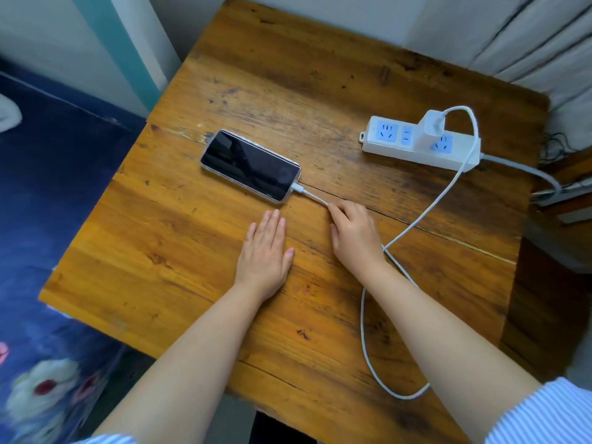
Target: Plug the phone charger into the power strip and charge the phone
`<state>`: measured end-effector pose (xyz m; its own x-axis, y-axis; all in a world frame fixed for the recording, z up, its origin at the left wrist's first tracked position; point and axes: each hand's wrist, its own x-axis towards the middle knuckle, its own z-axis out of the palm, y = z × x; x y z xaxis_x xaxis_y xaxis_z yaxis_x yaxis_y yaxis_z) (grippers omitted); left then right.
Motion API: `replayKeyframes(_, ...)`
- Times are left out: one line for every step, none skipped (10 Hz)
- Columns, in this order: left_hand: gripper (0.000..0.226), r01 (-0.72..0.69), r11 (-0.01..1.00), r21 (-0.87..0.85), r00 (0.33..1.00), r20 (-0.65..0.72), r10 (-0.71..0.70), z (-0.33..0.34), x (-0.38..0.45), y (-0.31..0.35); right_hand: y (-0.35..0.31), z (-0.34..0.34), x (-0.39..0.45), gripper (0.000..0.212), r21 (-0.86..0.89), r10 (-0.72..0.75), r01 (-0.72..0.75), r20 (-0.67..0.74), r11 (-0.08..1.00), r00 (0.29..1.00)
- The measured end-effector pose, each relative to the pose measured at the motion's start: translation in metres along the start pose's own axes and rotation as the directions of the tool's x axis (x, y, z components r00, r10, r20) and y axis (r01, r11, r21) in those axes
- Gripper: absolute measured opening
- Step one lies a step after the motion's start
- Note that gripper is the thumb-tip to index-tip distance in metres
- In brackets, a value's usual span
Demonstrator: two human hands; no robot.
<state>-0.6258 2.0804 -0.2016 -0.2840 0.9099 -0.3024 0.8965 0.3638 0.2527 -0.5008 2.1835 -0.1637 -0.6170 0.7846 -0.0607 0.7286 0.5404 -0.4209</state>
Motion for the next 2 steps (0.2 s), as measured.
replayKeyframes(0.059, 0.020, 1.000, -0.009, 0.999, -0.025, -0.020, 0.003, -0.002, 0.001, 0.008, -0.003, -0.007, 0.032, 0.006, -0.026, 0.025, 0.083, 1.000, 0.996)
replayKeyframes(0.059, 0.027, 1.000, -0.001, 0.999, -0.025, -0.027, 0.004, -0.003, 0.000, 0.012, -0.026, -0.007, 0.031, 0.195, 0.093, -0.089, -0.011, 0.977, 0.996)
